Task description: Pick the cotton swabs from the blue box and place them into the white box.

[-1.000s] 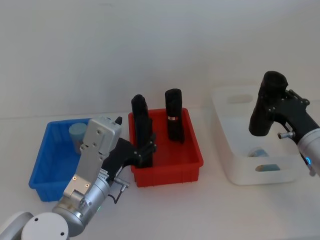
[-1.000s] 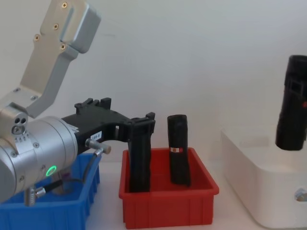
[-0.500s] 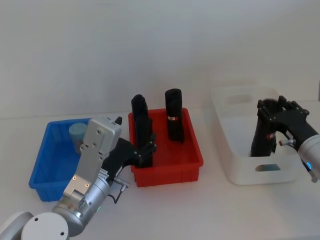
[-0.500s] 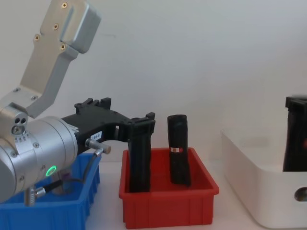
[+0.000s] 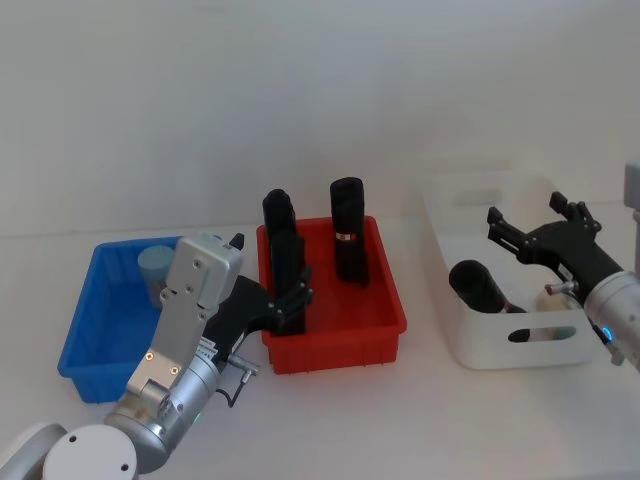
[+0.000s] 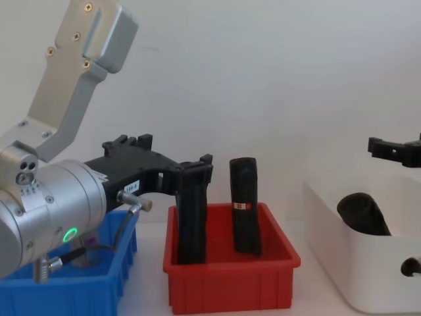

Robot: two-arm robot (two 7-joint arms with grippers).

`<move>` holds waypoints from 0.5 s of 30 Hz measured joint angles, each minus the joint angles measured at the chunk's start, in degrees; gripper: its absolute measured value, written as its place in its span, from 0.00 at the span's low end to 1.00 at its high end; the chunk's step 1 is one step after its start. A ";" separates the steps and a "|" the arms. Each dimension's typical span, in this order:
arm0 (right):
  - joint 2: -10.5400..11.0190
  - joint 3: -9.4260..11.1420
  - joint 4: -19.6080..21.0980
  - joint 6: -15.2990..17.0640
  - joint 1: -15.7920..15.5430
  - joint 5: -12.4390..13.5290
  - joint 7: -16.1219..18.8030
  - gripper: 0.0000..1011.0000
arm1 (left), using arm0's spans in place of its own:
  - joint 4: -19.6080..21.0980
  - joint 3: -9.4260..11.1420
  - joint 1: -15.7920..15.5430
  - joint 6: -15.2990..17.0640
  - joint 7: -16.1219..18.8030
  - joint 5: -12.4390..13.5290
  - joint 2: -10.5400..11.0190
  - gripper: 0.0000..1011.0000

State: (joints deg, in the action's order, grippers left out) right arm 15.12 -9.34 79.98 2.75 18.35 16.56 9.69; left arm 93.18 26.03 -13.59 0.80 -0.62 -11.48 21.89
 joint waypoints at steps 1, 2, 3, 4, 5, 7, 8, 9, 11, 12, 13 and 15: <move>-0.01 -0.01 -0.04 -0.11 0.02 0.01 0.12 0.99 | 0.00 0.00 0.00 0.00 0.00 0.00 0.00 0.99; -0.04 -0.03 -0.13 -0.25 0.05 0.01 0.29 0.99 | 0.00 0.00 0.00 0.00 0.00 0.00 0.00 0.99; -0.05 -0.03 -0.15 -0.32 0.06 0.02 0.35 0.99 | 0.00 0.00 0.00 0.00 0.00 0.00 0.00 0.99; -0.05 -0.03 -0.19 -0.39 0.08 0.03 0.42 0.99 | 0.00 0.00 0.00 0.00 0.00 0.00 0.00 0.99; -0.07 -0.04 -0.23 -0.53 0.10 0.05 0.59 0.99 | 0.00 0.00 0.00 0.00 0.00 0.00 0.00 0.99; -0.08 -0.04 -0.27 -0.65 0.12 0.07 0.71 0.99 | 0.00 0.00 0.00 0.00 0.00 0.00 0.00 0.99; -0.09 -0.04 -0.30 -0.75 0.14 0.09 0.81 0.99 | 0.00 0.00 0.00 0.00 0.00 0.00 0.00 0.99; -0.09 -0.04 -0.33 -0.79 0.15 0.09 0.87 0.99 | 0.00 0.00 0.00 0.00 0.00 0.00 0.00 0.99; -0.10 -0.04 -0.37 -0.92 0.16 0.12 1.01 0.99 | 0.00 0.00 0.00 0.00 0.00 0.00 0.00 0.99; -0.11 -0.04 -0.38 -0.96 0.16 0.12 1.05 0.99 | 0.00 0.00 0.00 0.00 0.00 0.00 0.00 0.99; -0.11 -0.04 -0.40 -1.00 0.17 0.12 1.09 0.99 | 0.00 0.00 0.00 0.00 0.00 0.00 0.00 0.99; -0.13 -0.04 -0.42 -1.10 0.17 0.14 1.18 0.99 | 0.00 0.00 0.00 0.00 0.00 0.00 0.00 0.99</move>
State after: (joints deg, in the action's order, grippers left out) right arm 14.99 -9.38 79.56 1.65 18.52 16.69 10.86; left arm 93.18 26.02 -13.59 0.79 -0.62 -11.48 21.89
